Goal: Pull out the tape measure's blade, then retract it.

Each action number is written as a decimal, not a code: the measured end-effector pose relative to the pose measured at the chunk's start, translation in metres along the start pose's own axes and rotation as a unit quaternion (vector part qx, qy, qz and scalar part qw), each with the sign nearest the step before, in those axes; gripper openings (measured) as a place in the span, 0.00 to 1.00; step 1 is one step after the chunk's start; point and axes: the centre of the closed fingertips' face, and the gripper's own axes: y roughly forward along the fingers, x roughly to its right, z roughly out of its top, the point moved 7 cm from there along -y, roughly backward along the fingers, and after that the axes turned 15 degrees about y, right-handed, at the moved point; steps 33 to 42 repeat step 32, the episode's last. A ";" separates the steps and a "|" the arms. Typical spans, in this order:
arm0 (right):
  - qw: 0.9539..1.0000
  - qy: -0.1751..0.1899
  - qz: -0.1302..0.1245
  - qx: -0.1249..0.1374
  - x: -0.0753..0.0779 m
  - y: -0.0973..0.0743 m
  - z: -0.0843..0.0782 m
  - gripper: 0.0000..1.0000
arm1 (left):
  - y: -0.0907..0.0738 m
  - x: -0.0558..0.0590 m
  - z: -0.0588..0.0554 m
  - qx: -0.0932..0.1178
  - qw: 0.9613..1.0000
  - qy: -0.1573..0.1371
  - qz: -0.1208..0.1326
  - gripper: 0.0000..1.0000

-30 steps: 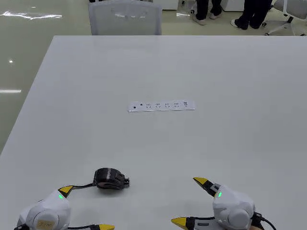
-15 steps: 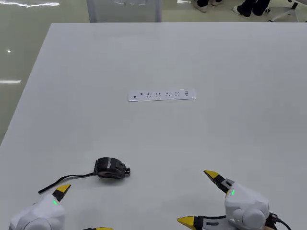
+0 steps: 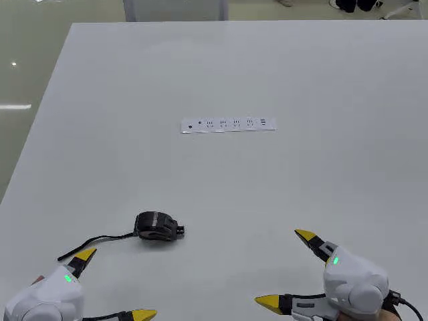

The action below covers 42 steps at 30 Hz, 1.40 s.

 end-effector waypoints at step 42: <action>1.000 0.003 0.001 0.012 0.001 -0.003 0.009 0.97 | -0.004 -0.003 0.005 0.004 1.000 0.004 0.003 0.99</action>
